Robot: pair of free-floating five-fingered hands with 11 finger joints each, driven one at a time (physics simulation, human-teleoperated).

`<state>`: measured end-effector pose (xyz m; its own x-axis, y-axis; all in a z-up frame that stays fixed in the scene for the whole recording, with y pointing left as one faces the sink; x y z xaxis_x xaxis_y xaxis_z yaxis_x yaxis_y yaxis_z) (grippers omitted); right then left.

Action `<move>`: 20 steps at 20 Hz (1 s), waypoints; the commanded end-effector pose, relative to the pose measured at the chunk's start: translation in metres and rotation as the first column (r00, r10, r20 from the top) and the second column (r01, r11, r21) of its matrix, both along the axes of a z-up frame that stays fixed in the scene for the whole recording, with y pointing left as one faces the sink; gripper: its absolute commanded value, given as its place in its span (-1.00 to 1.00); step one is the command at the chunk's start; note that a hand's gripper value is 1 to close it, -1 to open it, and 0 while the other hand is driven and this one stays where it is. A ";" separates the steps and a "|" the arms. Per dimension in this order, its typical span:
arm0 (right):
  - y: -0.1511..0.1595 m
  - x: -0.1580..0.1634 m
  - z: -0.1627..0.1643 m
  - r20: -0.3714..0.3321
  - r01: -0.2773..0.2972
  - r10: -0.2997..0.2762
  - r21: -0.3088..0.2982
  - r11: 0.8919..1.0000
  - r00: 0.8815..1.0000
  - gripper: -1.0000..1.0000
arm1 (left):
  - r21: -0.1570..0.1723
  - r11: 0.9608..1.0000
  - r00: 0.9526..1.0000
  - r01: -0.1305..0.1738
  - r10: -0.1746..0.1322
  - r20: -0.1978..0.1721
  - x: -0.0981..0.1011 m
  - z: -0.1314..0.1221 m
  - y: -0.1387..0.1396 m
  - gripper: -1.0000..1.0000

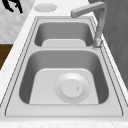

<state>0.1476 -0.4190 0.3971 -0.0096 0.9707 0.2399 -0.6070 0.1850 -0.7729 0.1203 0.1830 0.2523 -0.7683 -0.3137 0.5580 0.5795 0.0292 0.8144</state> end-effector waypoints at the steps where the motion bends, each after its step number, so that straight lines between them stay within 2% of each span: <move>1: -0.021 0.008 0.001 0.000 -0.016 0.016 0.022 1.000 1.000 -1.00 | 0.000 1.000 1.000 0.000 0.000 0.000 0.000 0.000 0.000 0.00; 11: -0.078 0.024 0.029 -0.026 -0.005 0.006 0.038 0.999 1.000 -1.00 | 0.000 1.000 1.000 0.000 0.000 0.000 0.000 0.000 0.000 0.00; 17: -0.113 0.028 0.058 -0.034 -0.005 0.007 0.047 0.999 0.999 -1.00 | 0.000 1.000 1.000 0.000 0.000 0.000 0.000 0.000 0.000 0.00; 20: -0.122 0.028 0.065 -0.032 -0.008 0.011 0.071 0.997 0.999 -1.00 | 0.000 1.000 1.000 0.000 0.000 0.000 0.000 0.000 0.000 0.00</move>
<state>0.1736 -0.5297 0.4387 -0.0164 0.9576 0.2876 -0.6205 0.2158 -0.7539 0.1203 0.1830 0.2523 -0.7683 -0.3137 0.5580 0.5795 0.0292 0.8144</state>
